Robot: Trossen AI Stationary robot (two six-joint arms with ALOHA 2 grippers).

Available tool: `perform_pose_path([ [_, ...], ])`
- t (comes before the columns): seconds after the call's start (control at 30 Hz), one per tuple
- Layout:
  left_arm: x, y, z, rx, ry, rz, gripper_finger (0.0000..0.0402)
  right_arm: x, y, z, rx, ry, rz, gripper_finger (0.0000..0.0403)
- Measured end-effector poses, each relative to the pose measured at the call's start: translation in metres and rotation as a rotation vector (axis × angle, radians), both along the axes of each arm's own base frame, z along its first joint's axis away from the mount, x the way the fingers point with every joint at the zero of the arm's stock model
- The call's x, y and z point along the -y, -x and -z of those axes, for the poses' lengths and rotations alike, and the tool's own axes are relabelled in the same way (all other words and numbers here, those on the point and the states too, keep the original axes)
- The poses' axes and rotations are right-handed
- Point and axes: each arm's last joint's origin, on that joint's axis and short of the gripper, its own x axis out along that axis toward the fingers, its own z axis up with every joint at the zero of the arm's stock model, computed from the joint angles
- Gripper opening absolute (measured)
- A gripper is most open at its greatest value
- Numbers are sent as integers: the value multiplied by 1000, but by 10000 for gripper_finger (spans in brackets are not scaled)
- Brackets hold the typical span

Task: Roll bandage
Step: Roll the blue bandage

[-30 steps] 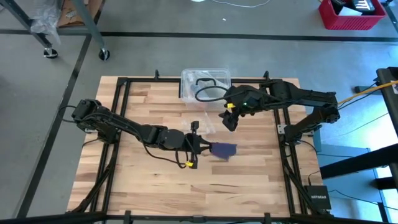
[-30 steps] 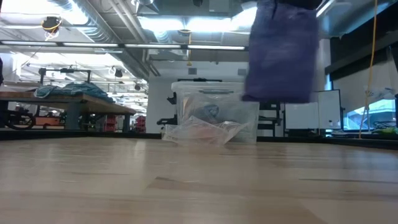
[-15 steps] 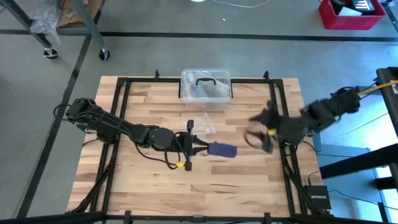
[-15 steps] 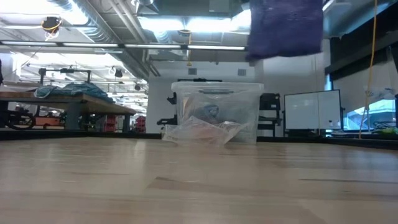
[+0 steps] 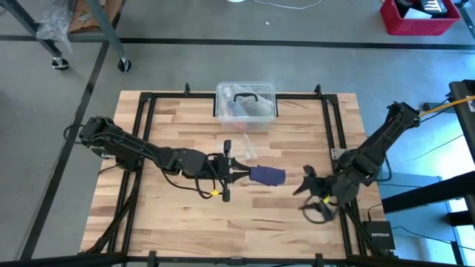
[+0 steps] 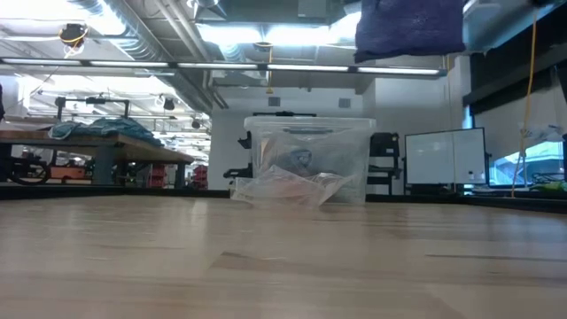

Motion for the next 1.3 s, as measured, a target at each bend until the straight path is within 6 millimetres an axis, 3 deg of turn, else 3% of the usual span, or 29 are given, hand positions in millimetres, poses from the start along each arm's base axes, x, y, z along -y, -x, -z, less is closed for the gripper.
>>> perform_pose_path([
  [0.23,0,0,0,5,1,1,11,14,0,-7,149,83,325,241],
  [0.43,0,0,-1,6,-1,1,11,9,-5,-4,135,52,348,241],
  [0.8,1,0,-3,27,19,2,11,-6,-29,6,276,332,405,233],
  [0.93,2,1,-2,25,20,6,11,-16,-41,5,363,444,403,181],
  [1.13,8,2,-6,64,33,63,11,-17,-50,1,416,558,358,24],
  [1.3,20,6,-14,144,45,283,11,-19,-53,-17,532,692,378,16],
])
